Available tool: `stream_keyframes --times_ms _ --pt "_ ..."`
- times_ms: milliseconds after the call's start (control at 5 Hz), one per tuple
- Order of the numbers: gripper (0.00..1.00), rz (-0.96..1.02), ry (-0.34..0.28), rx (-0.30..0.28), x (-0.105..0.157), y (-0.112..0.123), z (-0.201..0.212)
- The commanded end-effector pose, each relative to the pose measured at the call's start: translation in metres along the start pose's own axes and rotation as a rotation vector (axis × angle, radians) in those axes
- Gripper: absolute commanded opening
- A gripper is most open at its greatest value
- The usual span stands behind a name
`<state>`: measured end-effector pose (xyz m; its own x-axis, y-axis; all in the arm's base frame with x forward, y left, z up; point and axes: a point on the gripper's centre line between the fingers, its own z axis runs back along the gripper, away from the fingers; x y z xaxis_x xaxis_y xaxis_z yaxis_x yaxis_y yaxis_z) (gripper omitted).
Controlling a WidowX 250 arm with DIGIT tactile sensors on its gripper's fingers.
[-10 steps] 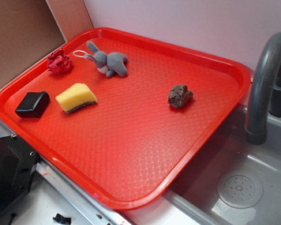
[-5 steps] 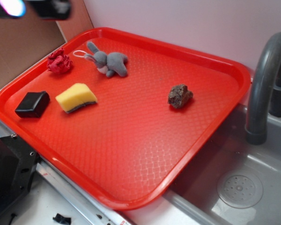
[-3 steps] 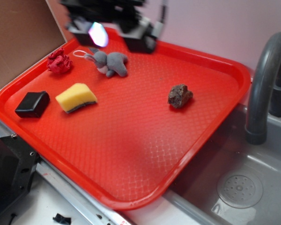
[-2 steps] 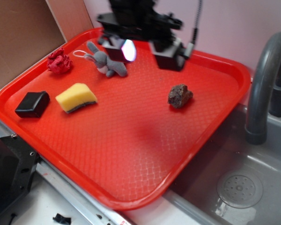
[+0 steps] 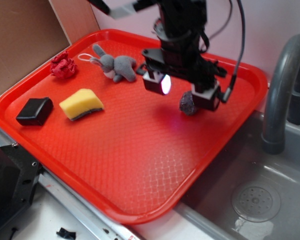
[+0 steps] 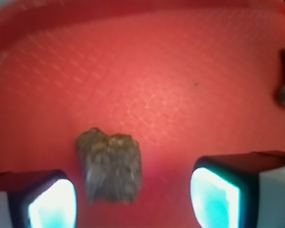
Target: Grab the rock.
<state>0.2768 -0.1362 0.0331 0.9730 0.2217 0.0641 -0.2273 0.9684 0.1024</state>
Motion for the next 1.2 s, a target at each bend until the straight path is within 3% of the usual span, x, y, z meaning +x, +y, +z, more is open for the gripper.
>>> stream_keyframes --times_ms 0,200,400,600,800,1000 --pt "0.94 -0.008 -0.022 0.032 0.01 0.002 -0.016" --pt "0.0 0.009 -0.046 0.029 0.007 0.003 -0.01" --pt "0.0 0.002 -0.015 0.003 0.006 0.012 0.01" --pt "0.0 -0.033 0.044 -0.043 0.01 0.035 0.048" --pt "0.0 -0.076 0.103 -0.15 0.003 0.072 0.093" --pt "0.0 -0.116 0.046 -0.171 -0.021 0.109 0.14"
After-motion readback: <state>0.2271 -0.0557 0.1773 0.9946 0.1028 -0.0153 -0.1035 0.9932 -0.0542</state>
